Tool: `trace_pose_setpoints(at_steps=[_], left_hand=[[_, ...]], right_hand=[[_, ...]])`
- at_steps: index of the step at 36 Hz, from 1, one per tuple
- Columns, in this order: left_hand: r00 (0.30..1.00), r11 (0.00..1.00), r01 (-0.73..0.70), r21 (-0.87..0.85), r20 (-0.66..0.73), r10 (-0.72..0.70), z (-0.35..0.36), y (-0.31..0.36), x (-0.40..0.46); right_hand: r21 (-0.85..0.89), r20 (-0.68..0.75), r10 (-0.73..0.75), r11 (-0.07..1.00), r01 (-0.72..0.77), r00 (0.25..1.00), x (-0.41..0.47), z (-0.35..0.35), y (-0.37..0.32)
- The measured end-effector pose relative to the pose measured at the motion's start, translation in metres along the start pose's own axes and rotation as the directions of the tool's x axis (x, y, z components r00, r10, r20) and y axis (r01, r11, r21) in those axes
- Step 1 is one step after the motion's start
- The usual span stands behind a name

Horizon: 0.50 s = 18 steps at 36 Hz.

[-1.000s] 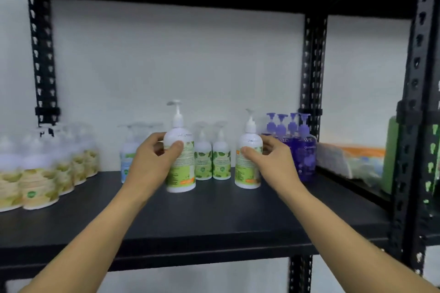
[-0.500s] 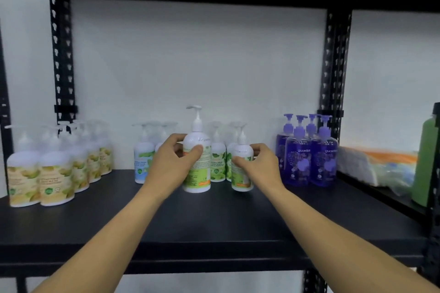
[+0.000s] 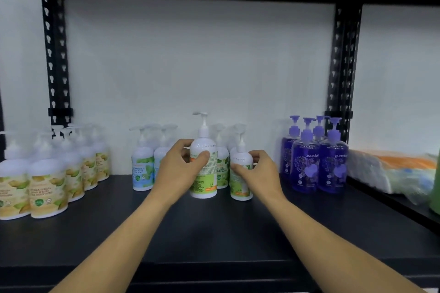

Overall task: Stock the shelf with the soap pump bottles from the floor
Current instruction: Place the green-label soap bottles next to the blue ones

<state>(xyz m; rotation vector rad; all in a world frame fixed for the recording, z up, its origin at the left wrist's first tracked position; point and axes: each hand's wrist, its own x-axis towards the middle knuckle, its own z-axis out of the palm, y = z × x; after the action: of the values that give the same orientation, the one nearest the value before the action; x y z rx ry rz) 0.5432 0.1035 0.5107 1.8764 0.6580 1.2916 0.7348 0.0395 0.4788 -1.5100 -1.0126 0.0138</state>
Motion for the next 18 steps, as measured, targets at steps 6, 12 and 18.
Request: trace_pose_setpoints(at_steps=[6, 12, 18], left_hand=[[1.000, 1.000, -0.011, 0.014, 0.024, 0.011, 0.005, -0.007, 0.012], [0.999, 0.998, -0.005, 0.060, 0.051, 0.002, 0.012, -0.016, 0.020], [0.998, 0.994, 0.012, 0.109, 0.059, -0.018, 0.025, -0.025, 0.025]], right_hand=[[-0.003, 0.012, -0.030, 1.000, 0.030, 0.999, 0.005, -0.001, 0.007], [-0.045, 0.014, -0.025, 0.999, 0.026, 1.000, 0.004, -0.006, 0.016], [-0.091, 0.083, -0.024, 0.995, 0.032, 0.996, 0.001, -0.012, 0.021]])
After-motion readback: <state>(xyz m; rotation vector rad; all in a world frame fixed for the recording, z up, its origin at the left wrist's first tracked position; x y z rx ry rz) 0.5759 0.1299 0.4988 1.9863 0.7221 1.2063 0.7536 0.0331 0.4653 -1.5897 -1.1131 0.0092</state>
